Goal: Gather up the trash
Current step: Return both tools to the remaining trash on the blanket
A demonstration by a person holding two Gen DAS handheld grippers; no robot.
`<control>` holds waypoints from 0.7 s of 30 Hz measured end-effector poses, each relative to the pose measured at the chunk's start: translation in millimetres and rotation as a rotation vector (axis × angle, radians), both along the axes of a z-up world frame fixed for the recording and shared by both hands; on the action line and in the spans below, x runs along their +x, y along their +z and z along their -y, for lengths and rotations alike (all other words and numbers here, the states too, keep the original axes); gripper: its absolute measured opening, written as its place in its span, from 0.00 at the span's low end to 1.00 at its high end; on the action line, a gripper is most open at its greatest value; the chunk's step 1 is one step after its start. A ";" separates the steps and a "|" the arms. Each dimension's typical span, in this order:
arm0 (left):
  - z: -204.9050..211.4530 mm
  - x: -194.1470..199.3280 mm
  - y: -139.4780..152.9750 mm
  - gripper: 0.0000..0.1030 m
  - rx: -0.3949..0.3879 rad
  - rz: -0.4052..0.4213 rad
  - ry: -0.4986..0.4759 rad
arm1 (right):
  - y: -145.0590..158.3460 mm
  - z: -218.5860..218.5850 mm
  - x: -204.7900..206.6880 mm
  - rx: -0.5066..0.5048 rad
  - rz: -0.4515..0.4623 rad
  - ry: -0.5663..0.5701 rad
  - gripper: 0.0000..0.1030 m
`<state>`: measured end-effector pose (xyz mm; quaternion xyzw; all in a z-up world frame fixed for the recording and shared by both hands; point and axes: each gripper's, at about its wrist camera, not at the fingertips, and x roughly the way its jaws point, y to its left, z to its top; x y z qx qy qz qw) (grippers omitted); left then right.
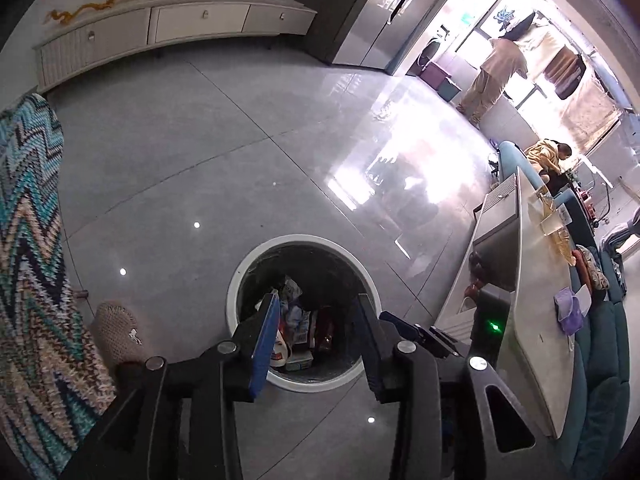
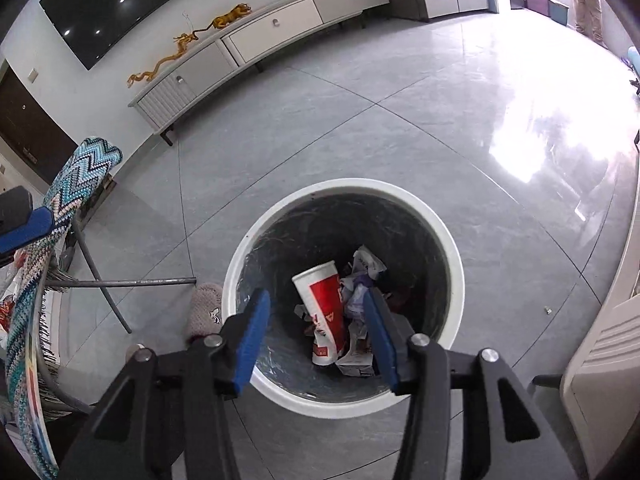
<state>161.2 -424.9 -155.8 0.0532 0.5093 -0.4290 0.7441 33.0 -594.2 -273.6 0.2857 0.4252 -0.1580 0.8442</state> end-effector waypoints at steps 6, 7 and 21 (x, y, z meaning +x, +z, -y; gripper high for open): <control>-58.0 -17.4 51.3 0.35 -0.013 0.215 0.080 | 56.8 -26.4 -10.8 -0.099 0.069 0.002 0.46; -69.5 -17.8 59.6 0.35 -0.008 0.244 0.105 | 69.5 -32.9 -10.8 -0.122 0.084 0.002 0.46; -262.4 -36.1 140.2 0.73 0.016 0.590 0.489 | 240.6 -216.0 24.1 -0.364 0.378 0.268 0.57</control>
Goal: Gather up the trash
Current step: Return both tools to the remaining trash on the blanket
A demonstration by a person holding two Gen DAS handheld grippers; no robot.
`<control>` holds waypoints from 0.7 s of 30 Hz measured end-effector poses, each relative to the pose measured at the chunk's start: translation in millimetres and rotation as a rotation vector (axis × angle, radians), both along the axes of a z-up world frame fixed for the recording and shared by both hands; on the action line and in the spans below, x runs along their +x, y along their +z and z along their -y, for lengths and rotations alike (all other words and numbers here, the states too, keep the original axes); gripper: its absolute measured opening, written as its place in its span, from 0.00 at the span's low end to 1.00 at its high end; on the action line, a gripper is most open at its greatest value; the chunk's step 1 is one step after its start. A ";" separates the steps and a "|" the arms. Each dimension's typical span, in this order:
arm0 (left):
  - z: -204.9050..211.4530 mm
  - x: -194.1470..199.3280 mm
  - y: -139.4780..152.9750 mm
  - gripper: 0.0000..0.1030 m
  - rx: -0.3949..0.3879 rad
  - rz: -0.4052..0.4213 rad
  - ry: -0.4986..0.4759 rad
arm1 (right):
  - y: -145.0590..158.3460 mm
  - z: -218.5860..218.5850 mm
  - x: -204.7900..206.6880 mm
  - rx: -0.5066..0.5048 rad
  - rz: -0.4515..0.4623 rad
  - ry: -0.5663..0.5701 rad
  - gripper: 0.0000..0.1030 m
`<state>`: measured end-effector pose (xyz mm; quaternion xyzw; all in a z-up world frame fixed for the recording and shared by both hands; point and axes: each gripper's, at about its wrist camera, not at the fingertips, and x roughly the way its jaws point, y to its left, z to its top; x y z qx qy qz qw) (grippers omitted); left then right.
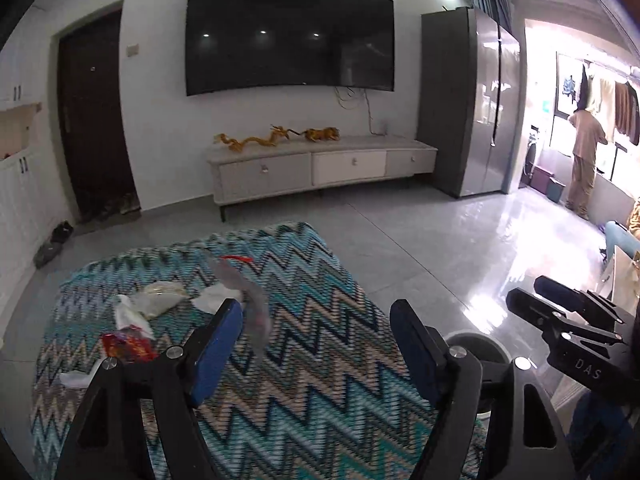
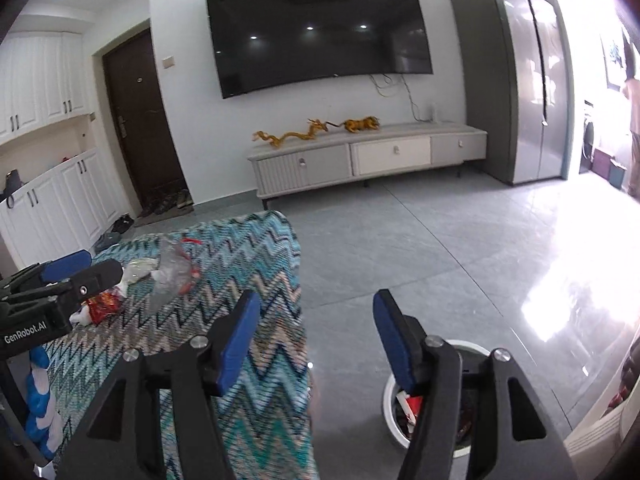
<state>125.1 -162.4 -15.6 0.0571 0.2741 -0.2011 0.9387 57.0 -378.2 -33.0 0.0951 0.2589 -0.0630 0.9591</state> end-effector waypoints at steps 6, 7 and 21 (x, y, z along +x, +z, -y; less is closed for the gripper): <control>-90.7 -6.2 13.6 0.77 -0.017 0.047 0.177 | 24.6 -62.0 12.5 -0.043 0.040 0.119 0.61; -102.3 -6.4 14.3 0.78 -0.019 0.049 0.202 | 25.3 -69.8 15.1 -0.044 0.041 0.133 0.62; -210.3 -8.6 4.4 0.83 -0.036 0.048 0.446 | 11.8 -136.1 46.9 -0.078 -0.006 0.221 0.64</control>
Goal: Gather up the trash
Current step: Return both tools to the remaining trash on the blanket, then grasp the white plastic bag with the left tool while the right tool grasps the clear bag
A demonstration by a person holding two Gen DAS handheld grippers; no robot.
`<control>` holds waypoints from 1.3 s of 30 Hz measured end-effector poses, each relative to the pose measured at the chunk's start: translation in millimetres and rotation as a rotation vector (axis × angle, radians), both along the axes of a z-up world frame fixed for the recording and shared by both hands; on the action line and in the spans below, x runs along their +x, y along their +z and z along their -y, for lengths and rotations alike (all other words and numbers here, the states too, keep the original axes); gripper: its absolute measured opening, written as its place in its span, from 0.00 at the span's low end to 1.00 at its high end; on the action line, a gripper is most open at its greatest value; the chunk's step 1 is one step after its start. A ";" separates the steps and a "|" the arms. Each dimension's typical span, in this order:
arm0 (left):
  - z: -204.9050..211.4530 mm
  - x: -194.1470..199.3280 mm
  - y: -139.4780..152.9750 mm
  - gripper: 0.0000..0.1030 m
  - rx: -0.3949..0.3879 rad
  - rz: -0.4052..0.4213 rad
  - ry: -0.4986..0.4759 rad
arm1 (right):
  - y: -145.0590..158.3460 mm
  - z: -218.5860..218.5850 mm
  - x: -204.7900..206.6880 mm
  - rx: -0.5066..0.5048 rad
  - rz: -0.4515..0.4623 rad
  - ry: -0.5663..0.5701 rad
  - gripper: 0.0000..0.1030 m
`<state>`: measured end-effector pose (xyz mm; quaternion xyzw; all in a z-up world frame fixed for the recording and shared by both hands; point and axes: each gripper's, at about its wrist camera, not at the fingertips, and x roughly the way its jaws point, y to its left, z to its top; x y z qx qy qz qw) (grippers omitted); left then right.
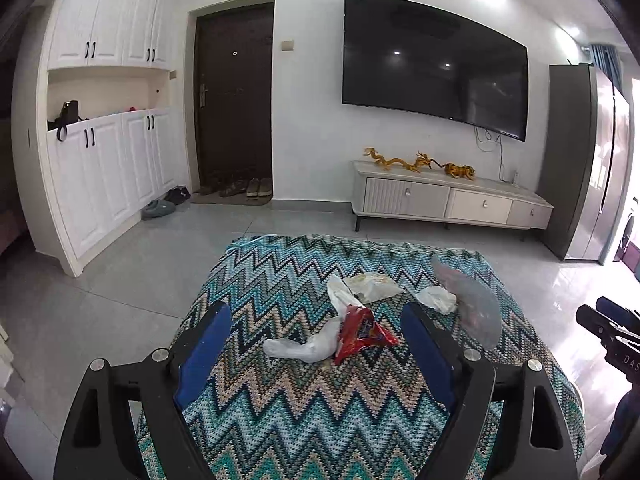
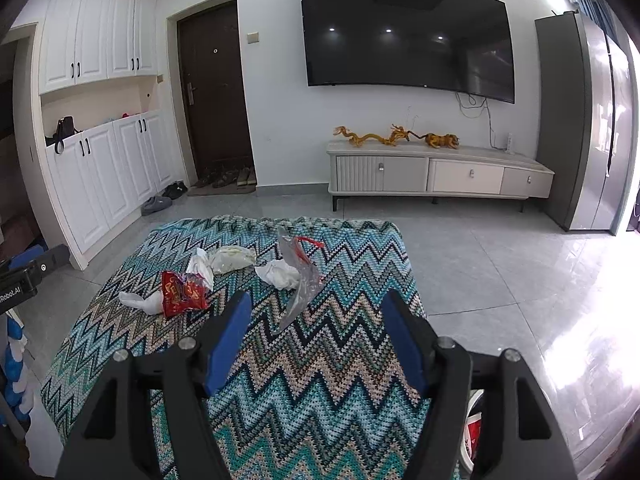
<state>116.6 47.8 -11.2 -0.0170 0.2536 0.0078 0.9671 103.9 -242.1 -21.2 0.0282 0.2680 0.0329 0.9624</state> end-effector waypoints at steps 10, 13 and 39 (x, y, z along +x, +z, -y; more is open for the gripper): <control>-26.4 5.2 -20.4 0.84 -0.036 -0.039 0.028 | -11.3 -20.3 12.3 -0.029 -0.039 0.013 0.65; -28.1 9.0 -26.5 0.84 -0.039 -0.052 0.029 | -13.8 -23.1 14.6 -0.032 -0.048 0.015 0.65; -18.6 52.9 -62.8 0.90 0.016 -0.145 0.009 | -40.3 -32.9 72.9 -0.055 -0.103 0.060 0.65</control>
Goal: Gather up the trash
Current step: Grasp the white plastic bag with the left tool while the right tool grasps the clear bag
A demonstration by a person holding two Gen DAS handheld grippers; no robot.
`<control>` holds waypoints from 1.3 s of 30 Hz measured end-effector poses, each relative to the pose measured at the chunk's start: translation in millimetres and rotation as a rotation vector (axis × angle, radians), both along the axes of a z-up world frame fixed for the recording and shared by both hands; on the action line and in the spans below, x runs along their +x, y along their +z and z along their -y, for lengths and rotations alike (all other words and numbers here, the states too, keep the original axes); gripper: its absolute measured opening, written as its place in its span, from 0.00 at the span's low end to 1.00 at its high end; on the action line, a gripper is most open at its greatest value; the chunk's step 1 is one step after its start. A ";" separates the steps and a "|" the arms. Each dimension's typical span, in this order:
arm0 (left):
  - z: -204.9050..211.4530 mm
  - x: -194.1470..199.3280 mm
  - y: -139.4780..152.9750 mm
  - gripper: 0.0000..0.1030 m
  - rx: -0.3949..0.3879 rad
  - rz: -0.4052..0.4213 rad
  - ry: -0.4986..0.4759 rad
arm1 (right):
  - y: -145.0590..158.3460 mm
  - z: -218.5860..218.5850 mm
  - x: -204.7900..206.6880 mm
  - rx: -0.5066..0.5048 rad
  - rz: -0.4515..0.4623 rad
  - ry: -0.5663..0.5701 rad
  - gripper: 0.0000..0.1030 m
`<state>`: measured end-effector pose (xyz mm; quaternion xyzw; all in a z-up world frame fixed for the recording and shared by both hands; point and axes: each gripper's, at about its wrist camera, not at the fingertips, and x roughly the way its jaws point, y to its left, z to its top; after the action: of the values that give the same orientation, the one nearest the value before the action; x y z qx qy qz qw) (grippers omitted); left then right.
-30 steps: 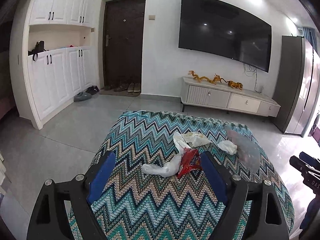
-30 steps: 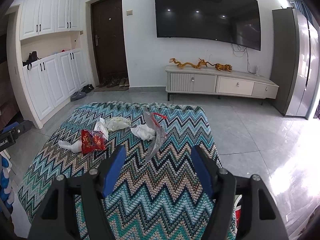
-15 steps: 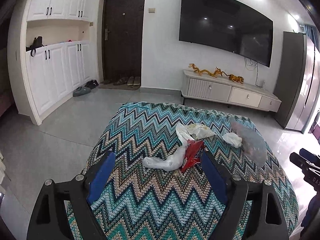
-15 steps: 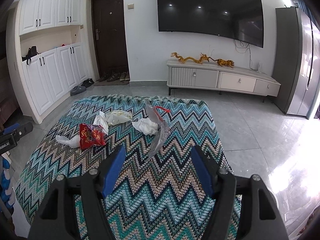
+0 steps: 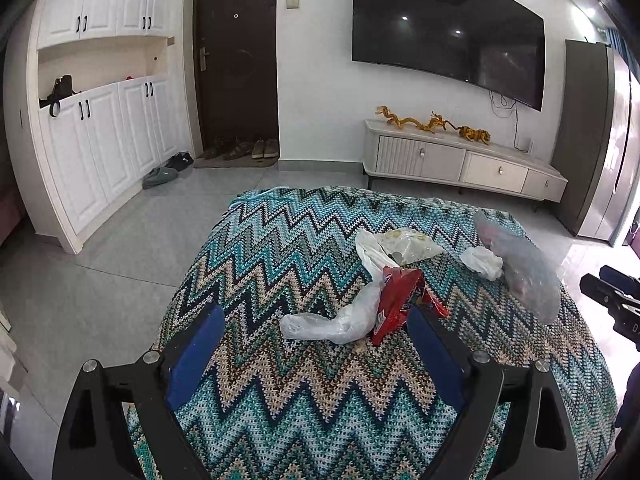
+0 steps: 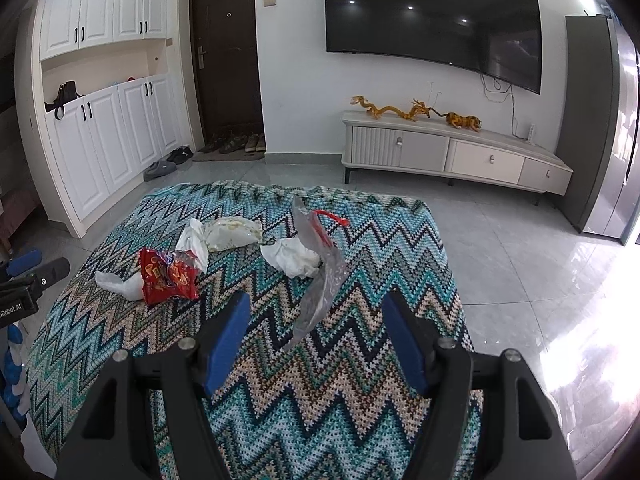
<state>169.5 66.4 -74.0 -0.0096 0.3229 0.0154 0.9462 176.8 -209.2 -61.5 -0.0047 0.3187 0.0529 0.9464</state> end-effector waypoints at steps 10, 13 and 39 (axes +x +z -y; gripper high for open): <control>-24.2 32.1 -10.7 0.90 -0.029 0.008 -0.038 | -14.8 -7.3 61.3 -0.003 -0.028 0.044 0.65; -35.7 34.2 -12.4 0.90 -0.004 0.027 -0.126 | -22.4 -4.9 75.9 0.007 -0.045 0.052 0.65; 1.0 92.9 -88.8 0.28 0.014 -0.236 -0.427 | -71.9 22.4 123.0 0.144 -0.153 0.077 0.42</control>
<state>262.4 65.4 -162.8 0.0674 0.4259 -0.1819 0.8837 299.8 -231.7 -133.4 0.0549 0.3849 0.1122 0.9145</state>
